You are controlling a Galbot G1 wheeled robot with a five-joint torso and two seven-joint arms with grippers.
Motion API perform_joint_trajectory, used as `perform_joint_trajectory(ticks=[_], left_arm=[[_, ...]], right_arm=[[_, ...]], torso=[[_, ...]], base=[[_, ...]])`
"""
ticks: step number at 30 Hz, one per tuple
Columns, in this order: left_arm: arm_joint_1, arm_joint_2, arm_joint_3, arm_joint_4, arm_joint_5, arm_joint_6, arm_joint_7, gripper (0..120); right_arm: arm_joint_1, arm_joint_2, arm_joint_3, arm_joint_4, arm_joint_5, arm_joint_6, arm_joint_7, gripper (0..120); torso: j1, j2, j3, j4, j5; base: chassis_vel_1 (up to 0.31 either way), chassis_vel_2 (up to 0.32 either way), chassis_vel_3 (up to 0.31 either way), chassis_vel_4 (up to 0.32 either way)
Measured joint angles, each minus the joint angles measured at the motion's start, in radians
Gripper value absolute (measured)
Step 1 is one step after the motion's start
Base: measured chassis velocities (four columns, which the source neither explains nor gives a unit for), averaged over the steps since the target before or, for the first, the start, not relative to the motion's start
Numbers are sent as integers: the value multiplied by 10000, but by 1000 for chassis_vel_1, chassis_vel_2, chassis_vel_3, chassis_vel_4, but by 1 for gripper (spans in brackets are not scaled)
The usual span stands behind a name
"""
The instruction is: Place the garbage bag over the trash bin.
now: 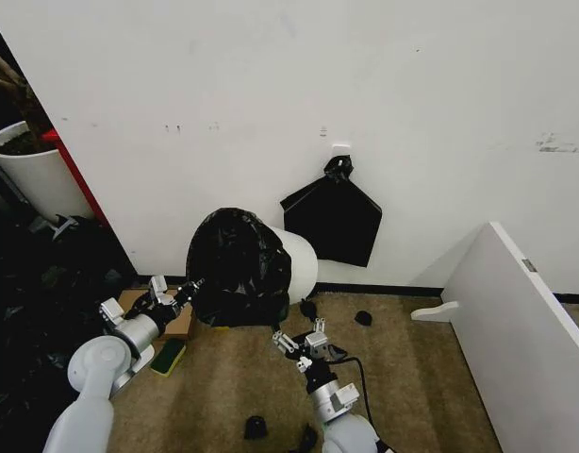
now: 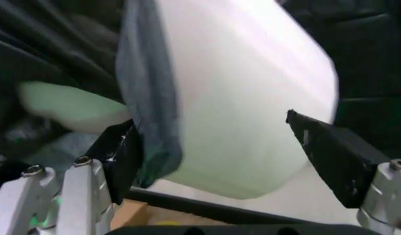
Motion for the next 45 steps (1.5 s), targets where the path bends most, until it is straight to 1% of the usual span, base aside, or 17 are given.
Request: perform_joint_trajectory(ticks=[4,9,15,18,19,20,23,25,30,32,35,38,39,40,42,43,45], left_arm=[[12,0,60,-35,19,-15,4,0],[10,-31,157,-91,119,-24,14,0],[-71,-26,337,-14,416,-41,21,0],[-80,-15,353,0,450,-41,22,0],[-90,2,376,14,502,-44,31,0],[-93,31,406,26,595,-50,46,0],[-87,82,436,32,717,-89,63,0],[-79,109,465,32,782,-110,76,0],[-55,233,561,-17,1038,-245,234,0],[-51,257,594,-23,1182,-421,413,0],[2,253,732,202,1616,-1144,1055,0],[52,228,853,721,2026,-2352,2166,0],[52,228,853,721,2026,-2352,2166,0],[80,231,910,941,2255,-2910,2602,0],[115,261,1051,1431,2593,-4092,3389,0],[105,292,1182,1919,2559,-5149,4170,0],[105,292,1182,1919,2559,-5149,4170,0]], right_arm=[[144,3,171,-230,-197,185,-96,79],[242,-35,312,-489,-232,806,-827,79],[-35,-537,304,-524,19,1948,-3074,82],[-61,-609,310,-531,82,2047,-3324,82],[-88,-712,331,-535,268,2165,-3730,83],[-103,-936,472,-550,858,2348,-4393,83],[-107,-1147,704,-701,1369,2558,-5063,83],[-131,-1232,797,-774,1435,2667,-5300,82],[-411,-1611,1264,-1028,1731,3263,-6775,82],[-561,-1726,1514,-1035,2097,3436,-7668,82],[-844,-1878,2145,-817,3094,3549,-9466,82],[-1084,-1995,2979,-383,4095,3472,-11046,81],[-1084,-1995,2979,-383,4095,3472,-11046,81],[-1142,-2027,3177,-240,4307,3443,-11182,81],[-1297,-2089,3538,159,4762,3335,-11198,79],[-1386,-2107,3718,422,5064,3267,-11084,79],[-1386,-2107,3718,422,5064,3267,-11084,79]], torso=[[0,0,0,0,0],[0,0,0,1,2],[0,0,0,-2,1],[0,0,0,-1,1],[0,0,0,0,1],[0,0,0,0,1],[0,0,-1,1,2],[0,0,0,2,3],[0,0,0,-2,2],[0,0,-1,0,4],[0,0,-1,-1,5],[0,0,-1,-1,4],[0,0,-1,-1,4],[0,0,-1,-1,5],[0,0,-1,-1,0],[0,0,-1,-1,2],[0,0,-1,-1,2]], base=[[0,0,0,0],[0,0,0,0],[0,0,0,0],[0,0,0,0],[0,0,0,0],[0,0,0,0],[0,0,0,0],[0,0,0,0],[0,0,0,0],[0,0,0,0],[0,0,0,0],[0,0,0,0],[0,0,0,0],[0,0,0,0],[0,0,0,0],[0,0,0,0],[0,0,0,0]])
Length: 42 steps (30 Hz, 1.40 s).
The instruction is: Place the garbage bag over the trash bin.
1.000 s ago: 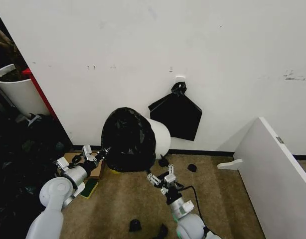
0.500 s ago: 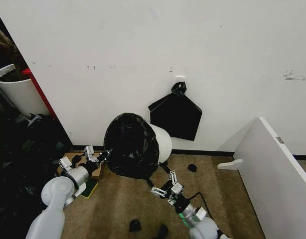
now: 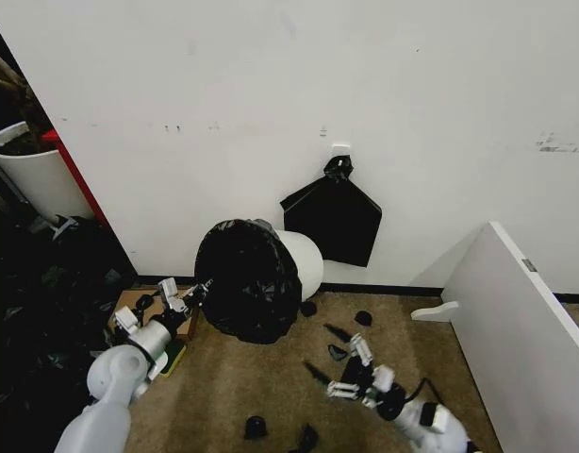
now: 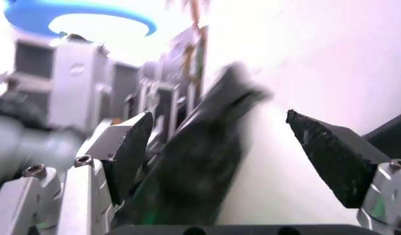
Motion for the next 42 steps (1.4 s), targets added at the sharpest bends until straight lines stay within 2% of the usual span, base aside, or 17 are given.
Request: perform_joint_trajectory(ticks=[1,3,7,10,13,15,16,19,20,21,23,27,30,34,36,38,42], left_arm=[[-107,19,149,699,-127,-1308,1091,0],[-395,25,299,2205,-398,-3030,3205,0],[-455,-3,320,2768,-502,-3286,4102,0],[-472,-5,359,2859,-369,-3321,4481,0],[-457,10,454,2692,-202,-3304,4457,0],[-310,54,607,2296,397,-3294,3743,0],[-310,54,607,2296,397,-3294,3743,0],[133,214,1031,1145,1249,-2965,1309,0],[354,342,1179,463,1436,-2636,-241,0],[354,342,1179,463,1436,-2636,-241,0],[662,546,1344,-684,1441,-1772,-2828,0],[901,623,1570,-2544,713,397,-6030,0],[918,558,1627,-3203,158,1612,-7010,0],[960,303,1542,-4395,-1744,4680,-9692,0],[962,284,1539,-4487,-1884,4969,-9904,0],[963,273,1614,-4677,-2177,5759,-10503,0],[994,261,1858,-4514,-1936,6119,-11302,0]], right_arm=[[-61,-2,184,274,267,-77,186,79],[-113,29,440,815,413,-196,710,80],[-113,47,311,1294,17,-376,1793,80],[-113,74,-214,1850,-1286,-931,4288,79],[-52,124,-830,2192,-2102,-1625,5958,79],[38,230,-1125,2347,-2826,-2008,7018,80],[38,230,-1125,2347,-2826,-2008,7018,80],[197,422,-1377,2650,-3559,-2515,8639,86],[257,495,-1384,2718,-3776,-2590,8999,92],[257,495,-1384,2718,-3776,-2590,8999,92],[318,643,-1233,2755,-4424,-2586,9357,97],[174,765,-1027,2905,-5444,-2419,9571,98],[24,770,-1020,3041,-5638,-2445,9722,98],[31,755,-1128,3069,-6053,-2624,10198,98],[43,752,-1142,3062,-6096,-2666,10262,98],[51,731,-1195,3052,-6145,-2804,10481,98],[110,710,-1313,2951,-6141,-2944,10678,98]], torso=[[0,0,0,2,1],[0,0,0,0,-4],[0,0,0,3,-4],[0,0,0,1,-2],[0,0,0,1,-1],[0,0,0,-1,-1],[0,0,0,-1,-1],[0,0,0,2,-4],[0,0,0,-1,-7],[0,0,0,-1,-7],[0,0,0,2,2],[0,0,0,5,3],[0,0,0,-4,-5],[0,0,0,4,-1],[0,0,0,6,-1],[0,0,-1,2,0],[0,0,0,2,-2]], base=[[0,0,0,0],[0,0,0,0],[0,0,0,0],[0,0,0,0],[0,0,0,0],[0,0,0,0],[0,0,0,0],[0,0,0,0],[0,0,0,0],[0,0,0,0],[0,0,0,0],[0,0,0,0],[0,0,0,0],[0,0,0,0],[0,0,0,0],[0,0,0,0],[0,0,0,0]])
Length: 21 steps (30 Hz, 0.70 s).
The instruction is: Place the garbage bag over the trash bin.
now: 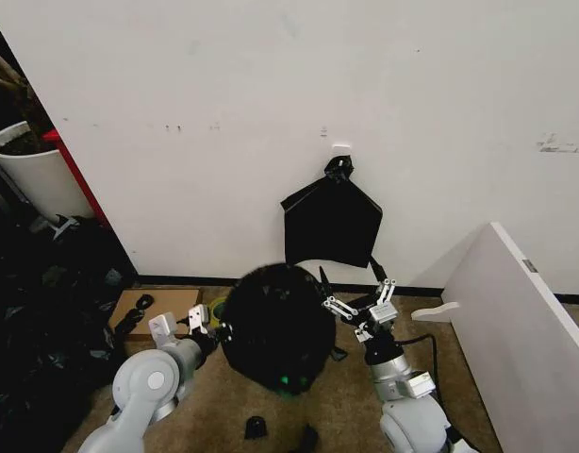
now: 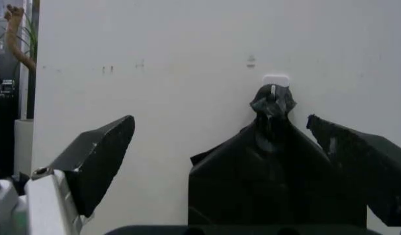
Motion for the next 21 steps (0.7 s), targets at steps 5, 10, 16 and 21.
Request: perform_joint_trajectory(ticks=[5,10,16,21], left_arm=[[-6,-203,74,118,-33,-22,-635,0],[-34,-396,97,310,-294,-74,-1029,0],[-46,-595,177,565,-295,-120,-1074,8],[-47,-795,239,728,44,-149,-935,28]], right_arm=[[34,-7,-76,-101,10,-41,18,98],[140,13,-233,-225,1,-121,48,98],[216,54,-403,-241,-18,-235,62,99],[174,63,-442,-212,-26,-254,63,99]], torso=[[0,0,0,-1,-1],[0,0,0,0,1],[0,0,0,-1,1],[0,0,0,-1,0]], base=[[0,0,0,0],[0,0,0,0],[0,0,0,0],[0,0,0,0]])
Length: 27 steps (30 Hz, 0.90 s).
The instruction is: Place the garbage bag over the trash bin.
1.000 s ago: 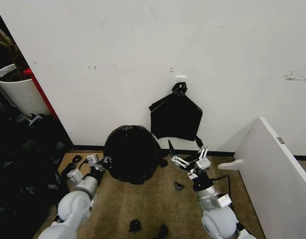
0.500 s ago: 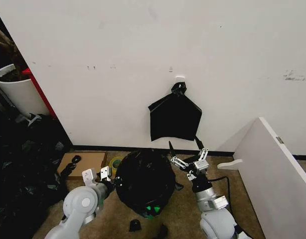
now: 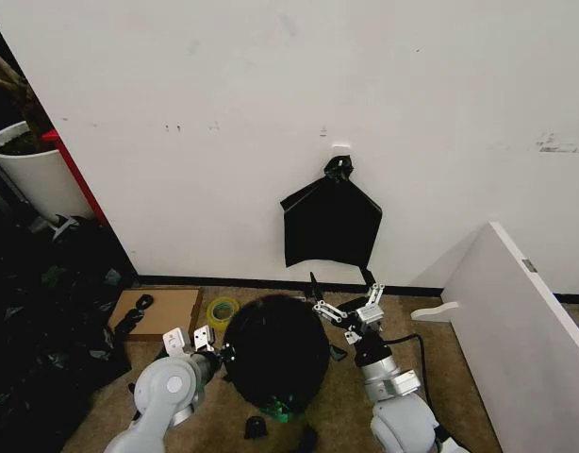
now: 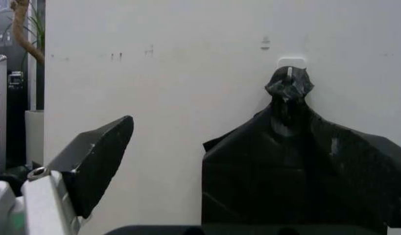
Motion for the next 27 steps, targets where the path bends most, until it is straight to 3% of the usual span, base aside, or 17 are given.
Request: perform_joint_trajectory(ticks=[9,14,18,20,23,24,27], left_arm=[[148,-78,-130,-280,358,-20,415,58],[340,86,-336,-897,414,-27,440,80],[557,351,-523,-1514,1081,-381,729,93],[754,509,-596,-1854,2077,-1169,1518,98],[1212,682,-680,-1841,4942,-4396,3670,100],[1212,682,-680,-1841,4942,-4396,3670,100],[1635,607,-784,-1190,8091,-8056,6080,100]], right_arm=[[-81,-40,54,40,6,32,0,99],[-42,-42,59,-12,26,42,16,99],[57,0,86,-156,49,-81,276,99],[117,53,123,-228,67,-300,624,100],[126,157,509,-338,-20,-487,835,100],[126,157,509,-338,-20,-487,835,100],[-110,285,1050,-256,-450,-788,864,100]], torso=[[0,0,0,-1,0],[0,0,0,-1,-1],[0,0,0,0,-1],[0,0,0,1,1],[0,0,0,1,1],[0,0,0,1,1],[0,0,1,-1,-4]], base=[[0,0,0,0],[0,0,0,0],[0,0,0,0],[0,0,0,0],[0,0,0,0],[0,0,0,0],[0,0,0,0]])
